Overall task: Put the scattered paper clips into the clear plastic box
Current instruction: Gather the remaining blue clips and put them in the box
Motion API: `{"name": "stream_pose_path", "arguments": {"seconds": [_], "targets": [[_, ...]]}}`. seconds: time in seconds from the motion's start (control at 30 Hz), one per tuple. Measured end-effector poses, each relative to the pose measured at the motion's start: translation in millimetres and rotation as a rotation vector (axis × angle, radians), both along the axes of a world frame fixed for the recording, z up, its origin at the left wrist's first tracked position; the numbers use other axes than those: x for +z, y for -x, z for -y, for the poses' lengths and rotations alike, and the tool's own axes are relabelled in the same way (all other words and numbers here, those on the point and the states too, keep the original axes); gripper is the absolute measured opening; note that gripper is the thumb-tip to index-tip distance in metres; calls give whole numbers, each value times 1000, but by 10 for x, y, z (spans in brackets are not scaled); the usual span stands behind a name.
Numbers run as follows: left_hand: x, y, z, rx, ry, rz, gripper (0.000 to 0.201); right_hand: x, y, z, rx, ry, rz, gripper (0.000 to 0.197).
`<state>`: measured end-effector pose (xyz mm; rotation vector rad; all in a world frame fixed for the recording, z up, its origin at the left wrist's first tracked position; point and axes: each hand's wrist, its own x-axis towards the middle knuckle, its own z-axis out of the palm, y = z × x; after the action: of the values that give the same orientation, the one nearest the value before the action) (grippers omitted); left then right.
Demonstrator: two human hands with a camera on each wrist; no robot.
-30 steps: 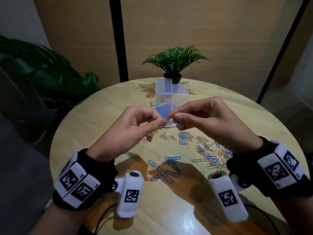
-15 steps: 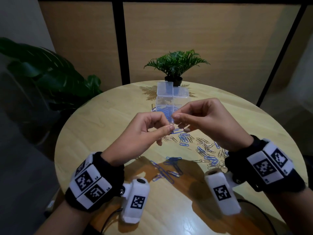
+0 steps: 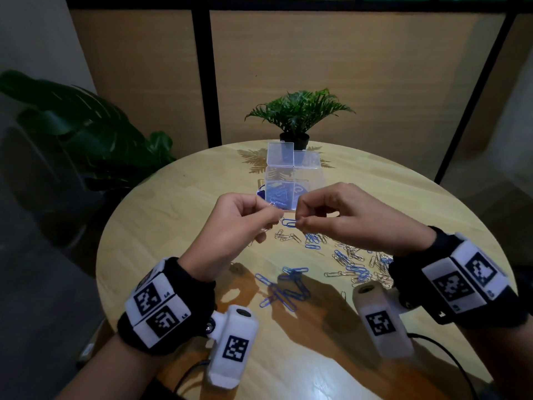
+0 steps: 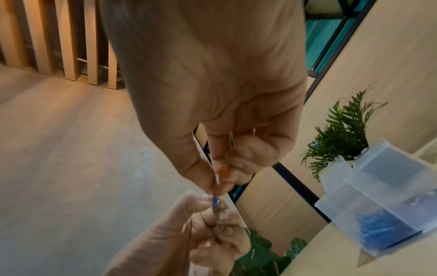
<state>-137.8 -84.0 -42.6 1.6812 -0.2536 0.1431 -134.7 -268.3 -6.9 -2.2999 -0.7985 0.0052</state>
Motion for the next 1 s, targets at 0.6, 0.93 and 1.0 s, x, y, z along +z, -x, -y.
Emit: {"name": "stream_pose_path", "arguments": {"seconds": [0.6,0.93,1.0], "targets": [[-48,7,-86,-225,-167,-102,9,-226,-129,-26,-82,-533,77,23],[-3,-647,-184,1,-969,18,6,-413,-60,45,51,446,49,12],[-13,-701,-136,-8,-1069,-3,19,-436,-75,-46,2,501,77,15]]}}
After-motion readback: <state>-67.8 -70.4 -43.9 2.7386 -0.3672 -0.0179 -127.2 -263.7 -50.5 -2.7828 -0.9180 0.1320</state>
